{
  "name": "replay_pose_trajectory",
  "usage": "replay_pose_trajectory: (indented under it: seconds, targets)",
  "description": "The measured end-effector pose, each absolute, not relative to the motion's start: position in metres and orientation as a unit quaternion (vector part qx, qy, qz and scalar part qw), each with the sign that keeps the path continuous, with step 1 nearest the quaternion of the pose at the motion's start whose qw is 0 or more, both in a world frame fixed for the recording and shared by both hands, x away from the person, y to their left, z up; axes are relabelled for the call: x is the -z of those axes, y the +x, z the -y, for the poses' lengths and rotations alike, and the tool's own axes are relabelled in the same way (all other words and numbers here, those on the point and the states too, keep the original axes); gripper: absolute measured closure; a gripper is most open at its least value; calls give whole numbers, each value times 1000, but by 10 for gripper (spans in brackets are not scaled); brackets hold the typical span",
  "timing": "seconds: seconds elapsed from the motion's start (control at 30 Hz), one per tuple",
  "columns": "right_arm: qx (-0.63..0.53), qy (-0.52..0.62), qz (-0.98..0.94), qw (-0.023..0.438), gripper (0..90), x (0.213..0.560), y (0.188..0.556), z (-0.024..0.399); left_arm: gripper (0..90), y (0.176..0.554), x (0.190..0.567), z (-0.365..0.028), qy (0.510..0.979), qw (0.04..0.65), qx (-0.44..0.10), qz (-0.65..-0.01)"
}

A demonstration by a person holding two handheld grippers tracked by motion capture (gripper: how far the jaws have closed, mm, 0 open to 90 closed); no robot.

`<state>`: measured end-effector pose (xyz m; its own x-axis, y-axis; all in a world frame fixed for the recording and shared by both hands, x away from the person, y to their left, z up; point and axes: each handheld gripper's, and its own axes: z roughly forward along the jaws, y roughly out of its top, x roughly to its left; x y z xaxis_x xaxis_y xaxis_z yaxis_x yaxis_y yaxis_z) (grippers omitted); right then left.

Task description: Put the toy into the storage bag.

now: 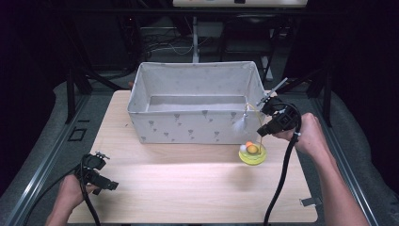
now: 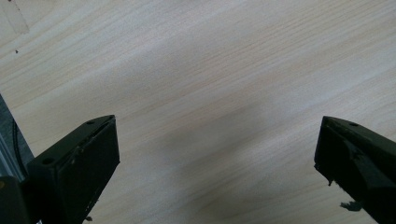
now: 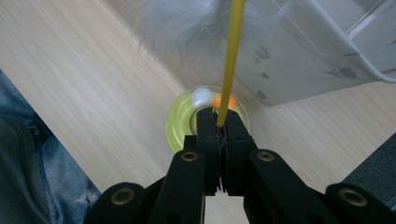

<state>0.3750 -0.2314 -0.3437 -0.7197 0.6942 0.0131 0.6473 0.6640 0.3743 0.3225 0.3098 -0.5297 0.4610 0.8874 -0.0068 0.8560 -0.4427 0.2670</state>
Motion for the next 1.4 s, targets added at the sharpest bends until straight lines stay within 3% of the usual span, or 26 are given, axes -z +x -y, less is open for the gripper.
replay_pose_trajectory:
  seconds: [1.4]
  targets:
    - [-196,352,-912,70,882,263,382,221,1,323,530,-308,849,117,-66,-511]
